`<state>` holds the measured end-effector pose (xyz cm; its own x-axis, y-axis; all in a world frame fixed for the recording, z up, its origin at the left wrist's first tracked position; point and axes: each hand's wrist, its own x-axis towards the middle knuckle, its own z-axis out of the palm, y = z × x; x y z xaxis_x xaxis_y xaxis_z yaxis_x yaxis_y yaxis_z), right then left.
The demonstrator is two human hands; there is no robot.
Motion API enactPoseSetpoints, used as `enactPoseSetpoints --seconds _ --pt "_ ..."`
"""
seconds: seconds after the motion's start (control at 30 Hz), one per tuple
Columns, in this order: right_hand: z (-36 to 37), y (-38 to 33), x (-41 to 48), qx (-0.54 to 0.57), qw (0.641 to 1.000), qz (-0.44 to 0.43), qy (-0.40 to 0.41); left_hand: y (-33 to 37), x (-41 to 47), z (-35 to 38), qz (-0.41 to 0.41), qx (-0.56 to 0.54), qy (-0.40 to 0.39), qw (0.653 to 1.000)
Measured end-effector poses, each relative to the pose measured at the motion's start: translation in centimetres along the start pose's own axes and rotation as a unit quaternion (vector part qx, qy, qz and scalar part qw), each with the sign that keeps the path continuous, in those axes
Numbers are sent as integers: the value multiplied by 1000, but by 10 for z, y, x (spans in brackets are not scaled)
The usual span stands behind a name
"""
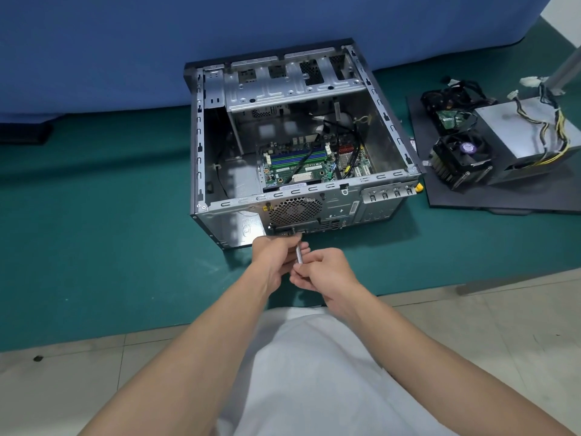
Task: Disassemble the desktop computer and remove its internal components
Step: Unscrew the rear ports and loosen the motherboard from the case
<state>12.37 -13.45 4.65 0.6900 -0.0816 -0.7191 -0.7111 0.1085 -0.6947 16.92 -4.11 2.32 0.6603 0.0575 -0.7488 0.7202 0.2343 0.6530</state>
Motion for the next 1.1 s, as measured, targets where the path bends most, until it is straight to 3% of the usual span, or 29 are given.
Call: enactPoseSetpoints --seconds 0.13,0.27,0.37,0.43,0.47,0.5,0.57,0.67,0.73,0.8,0.93,1.1 --pt "-2 6 6 -159 981 -43 103 0 0 3 17 39 21 999" --pt "-6 5 12 -60 998 -29 13 0 2 4 17 70 5 997" --pt "-14 2 13 -72 997 -37 5 1 3 2 30 105 5 994" --pt "-26 1 12 -91 995 -33 7 6 0 2 69 238 33 968" --pt "-36 0 12 -101 994 -30 5 10 -4 3 104 349 54 930" --pt "-49 -1 11 -107 994 -24 4 16 -12 6 147 469 77 868" --pt "-74 3 8 -94 995 -21 8 20 -30 11 274 634 99 716" --pt "-120 4 2 -49 998 -15 38 29 -56 34 536 639 54 549" --pt "-147 2 0 -21 997 -12 75 38 -62 52 662 562 51 493" --pt "-168 -5 4 2 993 -15 121 55 -57 70 665 548 68 502" --pt "-193 -26 33 -25 977 -22 209 80 -39 88 465 670 86 572" --pt "-200 -51 80 -224 927 -20 299 87 -29 84 387 708 7 591"
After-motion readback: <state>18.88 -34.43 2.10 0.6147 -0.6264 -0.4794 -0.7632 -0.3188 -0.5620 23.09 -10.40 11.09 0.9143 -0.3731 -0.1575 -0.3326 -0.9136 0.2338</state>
